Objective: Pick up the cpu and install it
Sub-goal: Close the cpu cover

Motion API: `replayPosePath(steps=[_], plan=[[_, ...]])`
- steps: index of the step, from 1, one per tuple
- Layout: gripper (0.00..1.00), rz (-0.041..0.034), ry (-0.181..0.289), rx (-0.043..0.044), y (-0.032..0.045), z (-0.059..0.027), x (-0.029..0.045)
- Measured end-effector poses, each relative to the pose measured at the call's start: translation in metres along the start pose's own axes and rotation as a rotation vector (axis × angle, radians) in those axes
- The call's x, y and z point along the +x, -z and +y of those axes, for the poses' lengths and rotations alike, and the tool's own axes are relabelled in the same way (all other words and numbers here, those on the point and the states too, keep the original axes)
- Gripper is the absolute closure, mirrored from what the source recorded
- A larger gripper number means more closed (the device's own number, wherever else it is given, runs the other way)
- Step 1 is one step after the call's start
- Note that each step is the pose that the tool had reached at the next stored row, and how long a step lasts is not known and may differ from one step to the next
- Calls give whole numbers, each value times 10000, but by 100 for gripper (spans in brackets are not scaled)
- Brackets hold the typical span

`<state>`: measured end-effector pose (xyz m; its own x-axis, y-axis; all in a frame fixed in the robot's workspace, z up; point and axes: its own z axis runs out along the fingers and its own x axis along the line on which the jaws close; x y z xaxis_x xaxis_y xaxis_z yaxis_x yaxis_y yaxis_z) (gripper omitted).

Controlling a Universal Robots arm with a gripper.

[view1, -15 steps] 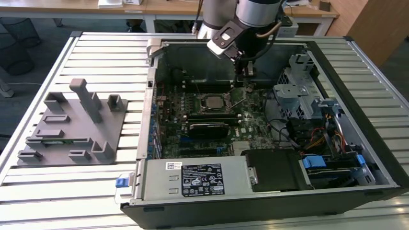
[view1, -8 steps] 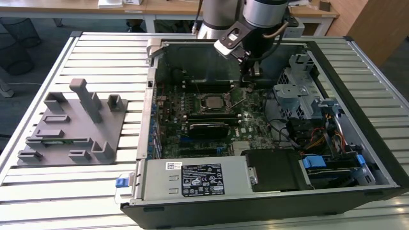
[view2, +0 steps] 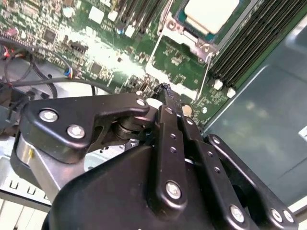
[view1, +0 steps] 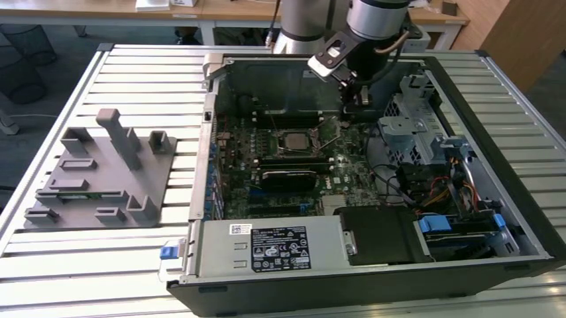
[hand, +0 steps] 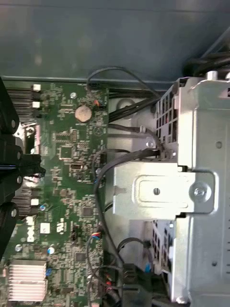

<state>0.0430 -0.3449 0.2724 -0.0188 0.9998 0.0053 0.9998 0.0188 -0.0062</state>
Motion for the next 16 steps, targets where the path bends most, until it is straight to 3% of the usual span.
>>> replayPosePath(steps=[7,16], plan=[[89,0,22,16,-94,87,85],[89,-2,162,17,-236,146,98]])
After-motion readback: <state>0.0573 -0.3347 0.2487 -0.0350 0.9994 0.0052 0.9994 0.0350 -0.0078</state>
